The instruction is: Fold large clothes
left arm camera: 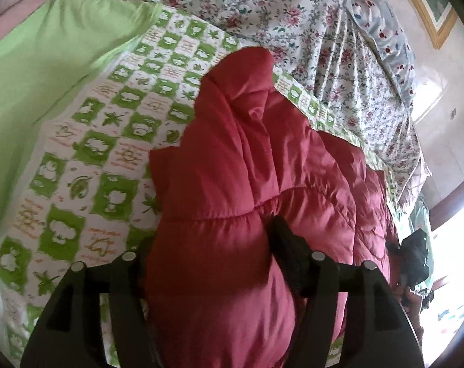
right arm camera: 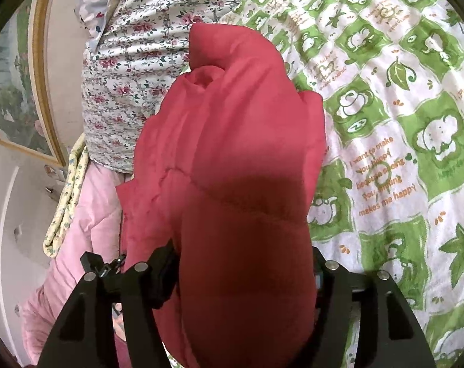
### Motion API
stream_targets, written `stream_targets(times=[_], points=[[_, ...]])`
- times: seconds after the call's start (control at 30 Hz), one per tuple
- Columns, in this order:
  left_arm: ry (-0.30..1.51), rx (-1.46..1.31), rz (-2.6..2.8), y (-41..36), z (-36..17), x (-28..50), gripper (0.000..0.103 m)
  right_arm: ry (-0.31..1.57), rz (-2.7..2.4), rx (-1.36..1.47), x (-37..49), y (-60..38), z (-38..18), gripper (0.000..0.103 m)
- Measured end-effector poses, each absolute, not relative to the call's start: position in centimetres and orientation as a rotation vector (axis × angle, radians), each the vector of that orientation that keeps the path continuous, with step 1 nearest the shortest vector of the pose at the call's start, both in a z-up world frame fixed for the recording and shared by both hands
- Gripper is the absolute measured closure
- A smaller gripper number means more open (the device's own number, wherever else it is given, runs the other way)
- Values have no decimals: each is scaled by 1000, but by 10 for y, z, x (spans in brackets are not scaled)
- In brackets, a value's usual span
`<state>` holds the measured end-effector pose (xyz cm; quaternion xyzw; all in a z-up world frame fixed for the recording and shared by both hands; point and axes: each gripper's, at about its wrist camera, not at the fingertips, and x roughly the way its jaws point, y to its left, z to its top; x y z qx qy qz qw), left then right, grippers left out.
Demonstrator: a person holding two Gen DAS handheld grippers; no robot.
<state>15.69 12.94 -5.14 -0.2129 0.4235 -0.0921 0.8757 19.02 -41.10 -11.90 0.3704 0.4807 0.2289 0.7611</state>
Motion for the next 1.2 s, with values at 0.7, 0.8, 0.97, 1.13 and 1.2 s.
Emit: stream_targets(times=[0.7, 0.8, 0.97, 1.13, 1.2], points=[[759, -177, -275, 41, 4, 109, 36, 950, 232, 633, 161, -417, -61, 19], [774, -145, -307, 23, -1, 108, 36, 881, 144, 538, 146, -417, -37, 19], [789, -58, -334, -7, -7, 104, 36, 778, 175, 267, 127, -360, 0, 19], [826, 26, -285, -24, -25, 116, 36, 823, 299, -8, 131, -275, -17, 20], [840, 33, -272, -24, -31, 123, 36, 856, 293, -73, 143, -256, -32, 20]])
